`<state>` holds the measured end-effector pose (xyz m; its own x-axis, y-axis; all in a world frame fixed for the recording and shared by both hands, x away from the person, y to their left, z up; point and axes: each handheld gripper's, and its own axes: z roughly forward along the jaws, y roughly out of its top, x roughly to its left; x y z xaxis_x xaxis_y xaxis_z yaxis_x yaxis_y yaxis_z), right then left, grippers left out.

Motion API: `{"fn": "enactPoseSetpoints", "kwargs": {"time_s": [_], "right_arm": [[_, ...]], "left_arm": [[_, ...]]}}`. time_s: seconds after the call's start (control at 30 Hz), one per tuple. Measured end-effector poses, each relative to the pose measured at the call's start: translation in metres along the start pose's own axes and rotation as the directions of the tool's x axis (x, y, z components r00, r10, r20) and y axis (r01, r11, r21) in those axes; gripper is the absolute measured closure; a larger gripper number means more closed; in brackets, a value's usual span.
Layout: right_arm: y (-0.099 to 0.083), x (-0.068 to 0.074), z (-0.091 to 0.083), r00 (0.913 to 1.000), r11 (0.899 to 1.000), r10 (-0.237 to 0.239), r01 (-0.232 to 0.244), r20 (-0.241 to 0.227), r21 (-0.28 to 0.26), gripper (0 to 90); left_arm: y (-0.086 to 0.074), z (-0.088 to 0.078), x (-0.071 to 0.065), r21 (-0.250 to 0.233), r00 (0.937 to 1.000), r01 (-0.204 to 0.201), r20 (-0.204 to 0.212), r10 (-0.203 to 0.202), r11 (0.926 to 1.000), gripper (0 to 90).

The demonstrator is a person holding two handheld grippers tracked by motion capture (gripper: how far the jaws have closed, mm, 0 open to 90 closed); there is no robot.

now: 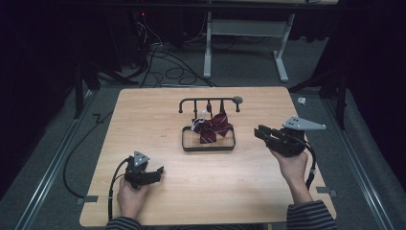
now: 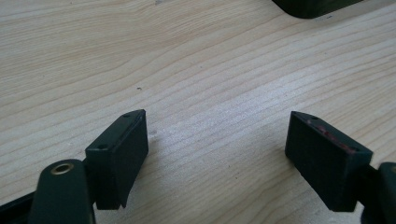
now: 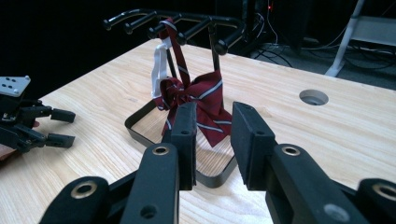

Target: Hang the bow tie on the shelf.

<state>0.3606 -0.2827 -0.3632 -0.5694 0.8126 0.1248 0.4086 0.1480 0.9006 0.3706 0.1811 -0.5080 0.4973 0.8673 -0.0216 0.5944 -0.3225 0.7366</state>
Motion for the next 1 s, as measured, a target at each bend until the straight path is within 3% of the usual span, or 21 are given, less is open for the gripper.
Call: {"fn": "enactPoseSetpoints", "kwargs": {"time_s": [0.73,1.0], "right_arm": [[-0.037,-0.003,-0.006,0.9978,0.998,0.066,-0.067,0.008,0.017,73.1],[-0.049,-0.001,0.0,0.9966,0.996,0.081,-0.082,0.01,0.037,72.9]], "left_arm": [[0.0,0.0,0.0,0.0,1.0,0.0,-0.001,0.0,1.0,22.3],[0.0,0.0,0.0,0.001,1.0,0.0,-0.001,0.0,1.0,22.3]]}}
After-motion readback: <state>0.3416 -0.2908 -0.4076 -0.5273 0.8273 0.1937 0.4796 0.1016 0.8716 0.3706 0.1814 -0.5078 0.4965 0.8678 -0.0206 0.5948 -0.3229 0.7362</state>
